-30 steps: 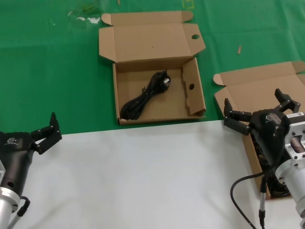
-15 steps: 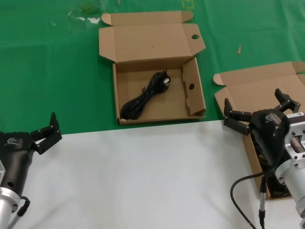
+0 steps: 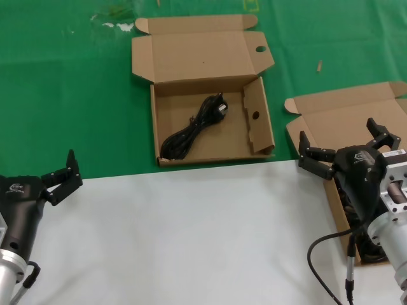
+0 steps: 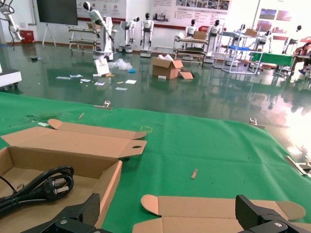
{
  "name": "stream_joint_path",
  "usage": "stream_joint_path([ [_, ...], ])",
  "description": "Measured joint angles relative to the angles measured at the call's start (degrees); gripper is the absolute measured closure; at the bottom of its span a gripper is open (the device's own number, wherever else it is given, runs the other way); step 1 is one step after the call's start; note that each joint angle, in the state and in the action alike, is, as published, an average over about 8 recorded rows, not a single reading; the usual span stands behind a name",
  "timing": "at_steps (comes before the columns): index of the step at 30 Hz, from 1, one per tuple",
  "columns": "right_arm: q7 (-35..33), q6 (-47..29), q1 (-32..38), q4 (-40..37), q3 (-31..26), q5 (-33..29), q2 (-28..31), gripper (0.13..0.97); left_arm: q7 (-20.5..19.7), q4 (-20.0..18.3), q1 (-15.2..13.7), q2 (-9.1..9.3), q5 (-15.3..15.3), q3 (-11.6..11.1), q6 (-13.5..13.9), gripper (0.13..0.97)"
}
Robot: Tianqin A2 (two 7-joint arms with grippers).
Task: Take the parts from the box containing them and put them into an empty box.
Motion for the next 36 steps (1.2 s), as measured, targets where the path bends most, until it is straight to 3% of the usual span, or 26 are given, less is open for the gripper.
stream_joint_path([
  [36,0.0,0.0,0.0,0.0,0.0,0.0,0.0,0.129,0.0,0.0,0.0,0.00,0.0,0.0,0.0,0.132],
])
